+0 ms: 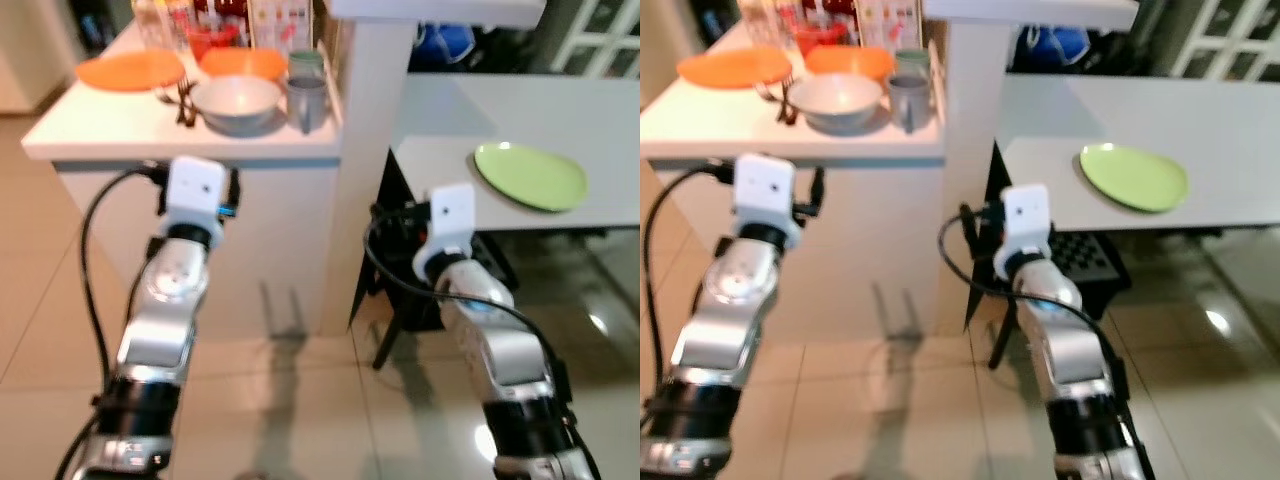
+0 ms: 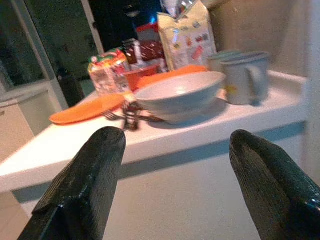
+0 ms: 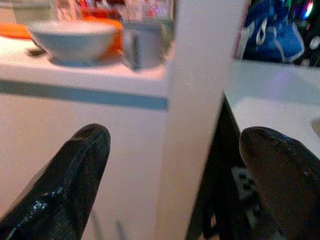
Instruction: Setting the table
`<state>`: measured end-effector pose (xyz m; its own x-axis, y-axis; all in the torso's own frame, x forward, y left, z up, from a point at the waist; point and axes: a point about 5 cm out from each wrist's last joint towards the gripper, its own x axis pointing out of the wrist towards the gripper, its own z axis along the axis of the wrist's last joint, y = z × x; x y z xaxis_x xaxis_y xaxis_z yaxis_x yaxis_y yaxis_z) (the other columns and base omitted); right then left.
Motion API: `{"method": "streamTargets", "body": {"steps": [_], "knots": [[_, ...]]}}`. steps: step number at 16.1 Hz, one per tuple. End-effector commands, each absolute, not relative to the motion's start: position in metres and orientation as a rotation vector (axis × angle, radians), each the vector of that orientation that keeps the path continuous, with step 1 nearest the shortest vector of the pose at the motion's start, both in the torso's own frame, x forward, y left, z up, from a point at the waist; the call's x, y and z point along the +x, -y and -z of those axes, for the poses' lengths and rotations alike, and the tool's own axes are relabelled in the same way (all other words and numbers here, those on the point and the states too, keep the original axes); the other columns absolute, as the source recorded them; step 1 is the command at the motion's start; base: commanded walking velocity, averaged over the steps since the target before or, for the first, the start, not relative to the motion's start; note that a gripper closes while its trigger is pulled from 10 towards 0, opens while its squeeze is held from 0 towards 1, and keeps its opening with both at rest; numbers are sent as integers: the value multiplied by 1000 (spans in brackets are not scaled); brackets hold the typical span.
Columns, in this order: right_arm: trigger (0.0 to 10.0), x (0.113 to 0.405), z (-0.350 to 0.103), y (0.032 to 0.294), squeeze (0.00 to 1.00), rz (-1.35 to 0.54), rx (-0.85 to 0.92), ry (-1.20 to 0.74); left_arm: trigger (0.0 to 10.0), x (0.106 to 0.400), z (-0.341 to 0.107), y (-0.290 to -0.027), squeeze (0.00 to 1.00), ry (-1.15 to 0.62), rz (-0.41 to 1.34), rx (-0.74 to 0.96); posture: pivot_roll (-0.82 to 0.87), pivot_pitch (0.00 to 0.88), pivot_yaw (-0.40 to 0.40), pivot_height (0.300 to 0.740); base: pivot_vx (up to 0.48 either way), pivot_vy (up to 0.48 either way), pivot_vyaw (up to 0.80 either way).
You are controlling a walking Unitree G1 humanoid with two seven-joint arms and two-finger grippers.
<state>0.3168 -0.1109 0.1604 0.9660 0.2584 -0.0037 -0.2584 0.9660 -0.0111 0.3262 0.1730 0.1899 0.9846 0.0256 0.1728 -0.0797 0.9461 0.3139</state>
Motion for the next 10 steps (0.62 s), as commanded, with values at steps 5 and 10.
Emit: {"method": "streamTargets", "body": {"steps": [5,10], "knots": [[10000,318,-169,117,0,-244,-31,36,10000,329,-193,-172,0,182,-79,341,-5,0,-48,740,0,-104,0],[10000,323,-179,117,0,-226,-34,92,10000,329,-199,-160,0,208,-31,305,26,0,-53,740,0,-96,0]]}}
